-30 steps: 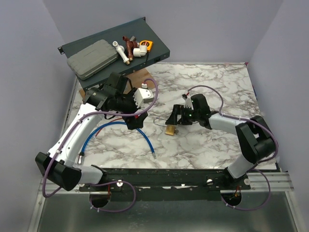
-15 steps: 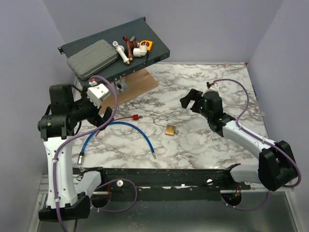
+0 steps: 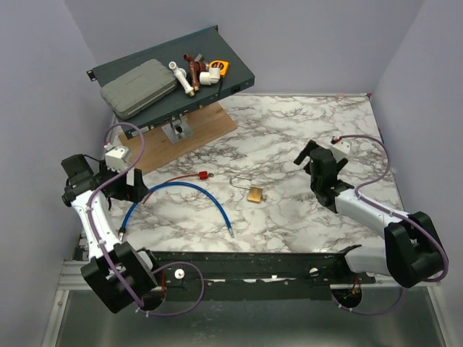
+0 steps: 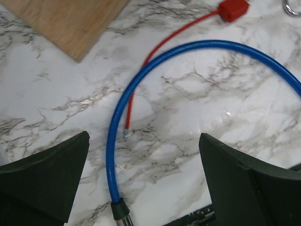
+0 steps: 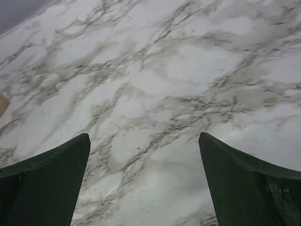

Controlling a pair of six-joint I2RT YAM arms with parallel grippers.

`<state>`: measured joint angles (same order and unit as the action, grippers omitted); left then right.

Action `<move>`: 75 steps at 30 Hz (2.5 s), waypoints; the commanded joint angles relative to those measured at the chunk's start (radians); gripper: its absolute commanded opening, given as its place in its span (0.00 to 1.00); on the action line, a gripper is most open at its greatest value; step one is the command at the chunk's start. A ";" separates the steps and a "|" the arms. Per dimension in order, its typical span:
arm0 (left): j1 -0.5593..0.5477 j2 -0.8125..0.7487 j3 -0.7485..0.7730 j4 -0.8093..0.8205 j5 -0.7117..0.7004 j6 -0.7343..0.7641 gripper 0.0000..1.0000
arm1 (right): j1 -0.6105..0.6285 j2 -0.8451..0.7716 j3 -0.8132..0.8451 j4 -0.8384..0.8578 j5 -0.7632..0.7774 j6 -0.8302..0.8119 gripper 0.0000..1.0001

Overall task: Unlock with the key
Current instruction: Reset both arms

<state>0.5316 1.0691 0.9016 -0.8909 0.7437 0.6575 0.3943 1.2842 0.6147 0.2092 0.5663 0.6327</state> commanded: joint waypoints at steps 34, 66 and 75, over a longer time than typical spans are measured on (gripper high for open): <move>-0.336 0.075 -0.520 1.479 -0.515 -0.764 0.99 | -0.147 0.183 -0.304 0.890 0.210 -0.472 1.00; -0.470 0.208 -0.676 1.994 -0.553 -0.702 0.99 | -0.150 0.305 -0.337 1.047 -0.058 -0.580 1.00; -0.470 0.207 -0.676 1.995 -0.554 -0.701 0.98 | -0.281 0.317 -0.337 0.997 -0.330 -0.500 1.00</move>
<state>0.0658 1.2812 0.2192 1.0939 0.2089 -0.0505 0.2382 1.5730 0.2249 1.2434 0.4873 0.0711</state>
